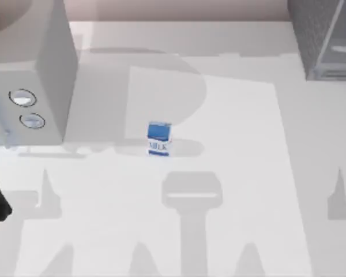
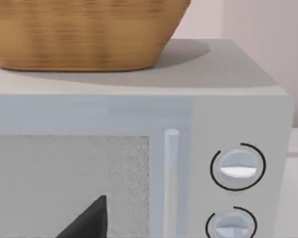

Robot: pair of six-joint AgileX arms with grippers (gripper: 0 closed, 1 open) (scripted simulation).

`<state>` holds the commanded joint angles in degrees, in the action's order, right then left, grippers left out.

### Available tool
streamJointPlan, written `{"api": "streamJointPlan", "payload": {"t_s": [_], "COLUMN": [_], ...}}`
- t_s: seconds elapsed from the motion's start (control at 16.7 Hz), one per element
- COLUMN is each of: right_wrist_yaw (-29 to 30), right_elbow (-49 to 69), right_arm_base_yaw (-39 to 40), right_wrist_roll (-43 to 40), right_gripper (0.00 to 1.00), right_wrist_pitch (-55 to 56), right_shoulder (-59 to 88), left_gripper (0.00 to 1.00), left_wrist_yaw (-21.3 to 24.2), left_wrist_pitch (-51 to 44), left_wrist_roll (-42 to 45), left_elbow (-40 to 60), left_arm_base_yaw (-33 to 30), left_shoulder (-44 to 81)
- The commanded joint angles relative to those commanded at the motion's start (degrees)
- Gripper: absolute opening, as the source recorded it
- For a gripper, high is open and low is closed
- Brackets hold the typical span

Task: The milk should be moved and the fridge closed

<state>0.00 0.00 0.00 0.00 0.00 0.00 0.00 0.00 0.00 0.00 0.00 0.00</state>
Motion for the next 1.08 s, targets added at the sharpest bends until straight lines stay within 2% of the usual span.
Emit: {"api": "streamJointPlan", "payload": {"t_s": [0.18,0.3,1.08], "right_wrist_yaw": [0.51,3.28,31.78], "right_elbow": [-0.07,-0.16,0.71], "right_arm_base_yaw": [0.58,3.54,30.79], "right_wrist_roll": [-0.05,-0.05,0.87], "right_gripper": [1.00,1.00,1.00], "right_wrist_pitch": [0.55,2.86,24.54], "right_shoulder": [0.55,3.33,26.04], "left_gripper": [1.00,1.00,1.00], "left_wrist_yaw": [0.00,0.00,0.00], "left_wrist_pitch": [0.00,0.00,0.00], "left_wrist_roll": [0.00,0.00,0.00], "left_elbow": [0.00,0.00,0.00], "left_arm_base_yaw": [0.00,0.00,0.00], "left_shoulder": [0.00,0.00,0.00]}}
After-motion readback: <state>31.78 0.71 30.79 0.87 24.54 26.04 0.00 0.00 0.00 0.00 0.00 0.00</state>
